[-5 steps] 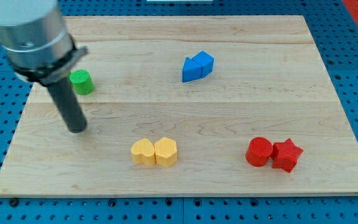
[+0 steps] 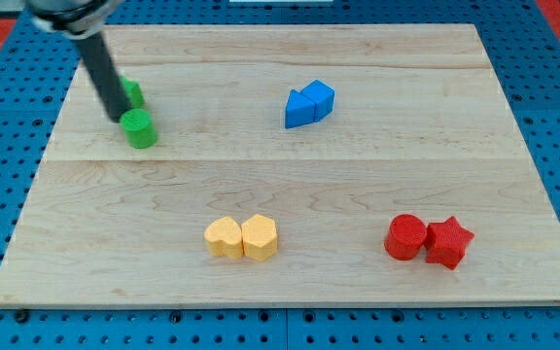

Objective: Separate the green blocks

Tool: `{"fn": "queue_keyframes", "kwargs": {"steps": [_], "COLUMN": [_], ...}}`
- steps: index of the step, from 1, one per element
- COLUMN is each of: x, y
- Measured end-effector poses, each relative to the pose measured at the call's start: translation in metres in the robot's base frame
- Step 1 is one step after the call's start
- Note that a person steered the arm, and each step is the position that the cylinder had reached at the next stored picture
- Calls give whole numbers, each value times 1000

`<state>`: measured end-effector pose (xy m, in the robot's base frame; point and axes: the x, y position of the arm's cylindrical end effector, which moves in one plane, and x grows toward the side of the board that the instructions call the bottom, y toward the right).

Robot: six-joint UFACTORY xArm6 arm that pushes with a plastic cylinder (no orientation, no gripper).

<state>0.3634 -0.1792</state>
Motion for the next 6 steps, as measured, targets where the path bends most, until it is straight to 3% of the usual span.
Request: {"fn": "queue_keyframes", "kwargs": {"steps": [3,4,5,6], "x": [16,-15,-53,-57], "y": [-82,-56,47,61]}}
